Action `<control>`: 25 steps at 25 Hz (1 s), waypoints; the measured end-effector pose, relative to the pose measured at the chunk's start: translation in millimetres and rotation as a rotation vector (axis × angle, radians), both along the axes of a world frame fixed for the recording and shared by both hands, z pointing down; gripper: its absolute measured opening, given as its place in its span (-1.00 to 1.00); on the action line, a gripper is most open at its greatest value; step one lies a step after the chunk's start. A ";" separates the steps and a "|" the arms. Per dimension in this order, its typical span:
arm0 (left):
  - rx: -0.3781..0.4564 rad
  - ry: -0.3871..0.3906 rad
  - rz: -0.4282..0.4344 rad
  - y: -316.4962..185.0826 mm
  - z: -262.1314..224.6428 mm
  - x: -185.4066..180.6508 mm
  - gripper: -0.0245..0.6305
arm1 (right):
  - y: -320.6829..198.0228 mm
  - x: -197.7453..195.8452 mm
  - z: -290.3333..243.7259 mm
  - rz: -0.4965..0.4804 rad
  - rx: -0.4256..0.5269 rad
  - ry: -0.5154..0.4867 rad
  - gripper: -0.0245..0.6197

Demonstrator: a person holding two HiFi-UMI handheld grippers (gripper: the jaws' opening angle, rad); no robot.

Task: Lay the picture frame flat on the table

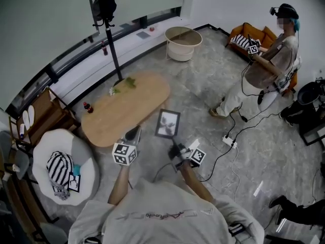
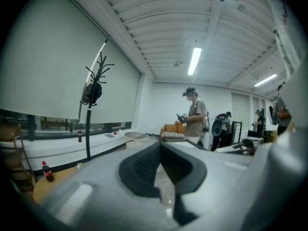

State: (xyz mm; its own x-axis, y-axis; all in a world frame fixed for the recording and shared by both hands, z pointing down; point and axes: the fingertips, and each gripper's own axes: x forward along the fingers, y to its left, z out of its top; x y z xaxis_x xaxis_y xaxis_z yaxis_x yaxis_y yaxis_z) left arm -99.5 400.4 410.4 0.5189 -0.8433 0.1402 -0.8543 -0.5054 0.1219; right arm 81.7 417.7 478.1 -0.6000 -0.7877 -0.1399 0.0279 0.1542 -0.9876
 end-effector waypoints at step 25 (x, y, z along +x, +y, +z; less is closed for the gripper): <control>0.015 -0.035 -0.005 -27.3 2.6 90.5 -0.93 | -23.7 67.6 12.5 -0.056 0.006 -0.016 -0.70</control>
